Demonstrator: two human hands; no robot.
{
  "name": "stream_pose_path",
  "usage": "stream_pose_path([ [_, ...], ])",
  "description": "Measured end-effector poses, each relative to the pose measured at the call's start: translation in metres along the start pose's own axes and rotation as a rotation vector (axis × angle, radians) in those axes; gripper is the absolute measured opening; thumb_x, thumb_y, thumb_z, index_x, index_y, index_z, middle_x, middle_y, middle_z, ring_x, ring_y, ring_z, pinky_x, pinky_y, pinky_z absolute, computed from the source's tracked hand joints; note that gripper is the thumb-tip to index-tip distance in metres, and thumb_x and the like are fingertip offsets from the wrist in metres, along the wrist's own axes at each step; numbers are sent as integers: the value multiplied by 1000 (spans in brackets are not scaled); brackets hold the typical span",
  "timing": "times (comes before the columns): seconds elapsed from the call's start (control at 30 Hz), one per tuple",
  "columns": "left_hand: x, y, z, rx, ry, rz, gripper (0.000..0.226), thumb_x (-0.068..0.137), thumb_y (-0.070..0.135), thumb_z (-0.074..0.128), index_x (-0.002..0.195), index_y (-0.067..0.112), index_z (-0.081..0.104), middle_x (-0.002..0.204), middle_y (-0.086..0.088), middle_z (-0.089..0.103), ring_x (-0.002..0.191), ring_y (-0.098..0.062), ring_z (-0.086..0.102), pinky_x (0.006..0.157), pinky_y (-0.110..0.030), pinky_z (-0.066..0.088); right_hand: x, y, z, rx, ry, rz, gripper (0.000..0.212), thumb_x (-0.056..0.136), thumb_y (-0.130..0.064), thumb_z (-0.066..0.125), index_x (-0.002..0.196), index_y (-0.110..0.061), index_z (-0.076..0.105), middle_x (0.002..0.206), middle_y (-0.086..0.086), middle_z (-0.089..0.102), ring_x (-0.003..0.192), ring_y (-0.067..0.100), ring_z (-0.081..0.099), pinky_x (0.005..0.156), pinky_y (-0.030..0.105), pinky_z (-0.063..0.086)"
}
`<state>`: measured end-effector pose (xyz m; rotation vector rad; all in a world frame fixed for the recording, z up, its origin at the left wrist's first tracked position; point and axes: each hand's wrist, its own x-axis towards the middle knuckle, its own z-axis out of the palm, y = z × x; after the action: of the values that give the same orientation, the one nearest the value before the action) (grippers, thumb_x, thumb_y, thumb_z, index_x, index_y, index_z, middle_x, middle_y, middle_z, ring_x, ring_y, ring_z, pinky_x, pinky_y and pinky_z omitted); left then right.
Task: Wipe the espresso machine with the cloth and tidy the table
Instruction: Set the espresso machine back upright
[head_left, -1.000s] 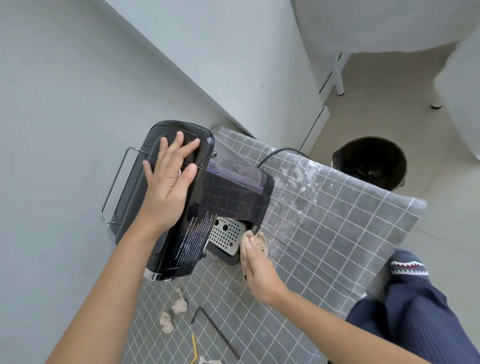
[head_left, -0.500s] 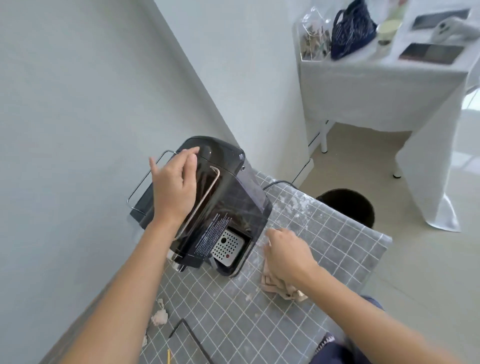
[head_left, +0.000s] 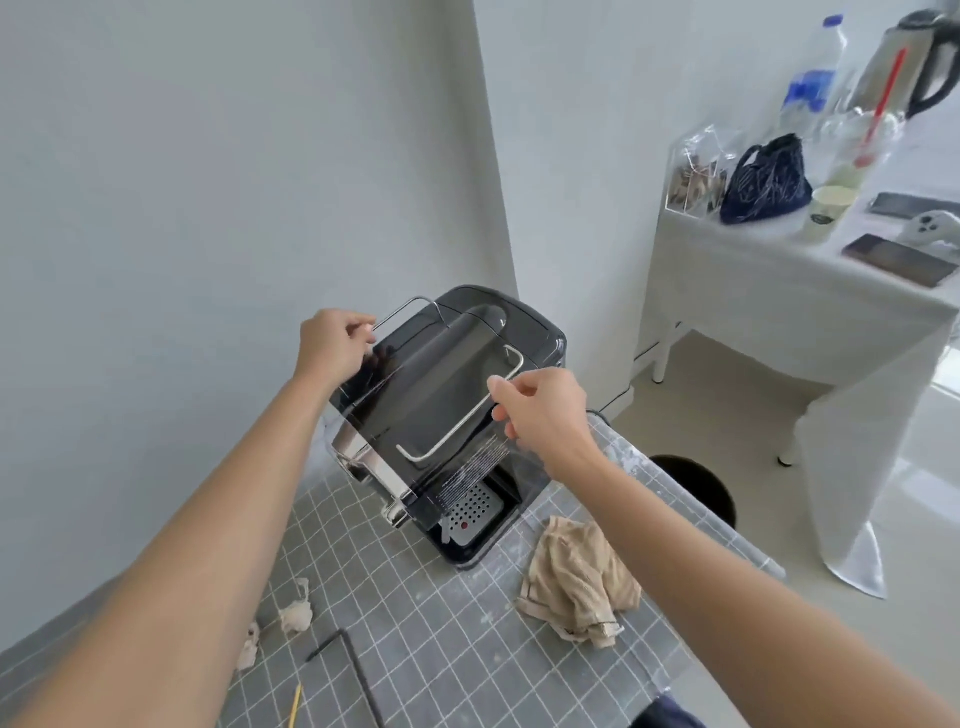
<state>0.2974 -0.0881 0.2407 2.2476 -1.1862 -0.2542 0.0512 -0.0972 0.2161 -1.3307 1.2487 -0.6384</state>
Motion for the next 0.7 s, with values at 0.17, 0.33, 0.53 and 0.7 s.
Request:
stream_pose_path([
  [0.17, 13, 1, 1, -14, -38, -73, 19, 93, 9, 56, 98, 3, 73, 100, -11, 74, 90, -21, 67, 86, -24, 47, 10, -1, 4, 77, -31, 53, 33, 91, -19, 63, 60, -8, 68, 60, 2, 67, 47, 12, 52, 53, 25, 47],
  [0.33, 15, -4, -5, -28, -75, -178, 21, 96, 6, 50, 95, -5, 68, 108, -12, 71, 101, -25, 65, 86, -25, 43, 34, -14, -5, 23, -118, 13, 29, 93, -17, 61, 72, 1, 69, 62, 4, 62, 52, 16, 48, 53, 27, 45],
  [0.53, -13, -9, -25, -329, -44, -428, 27, 96, -2, 48, 70, 4, 55, 81, -14, 58, 47, -10, 51, 39, -14, 43, 106, -50, -10, -142, -220, -142, 31, 91, -17, 60, 63, -5, 67, 53, -2, 55, 47, 14, 42, 52, 28, 38],
  [0.7, -44, 0, -31, -612, -7, -570, 8, 93, -1, 55, 87, -6, 58, 72, -15, 57, 39, -5, 61, 45, -21, 55, 152, -75, -7, -299, -330, -211, 36, 91, -18, 58, 55, -14, 57, 53, 0, 44, 43, 14, 33, 43, 20, 28],
])
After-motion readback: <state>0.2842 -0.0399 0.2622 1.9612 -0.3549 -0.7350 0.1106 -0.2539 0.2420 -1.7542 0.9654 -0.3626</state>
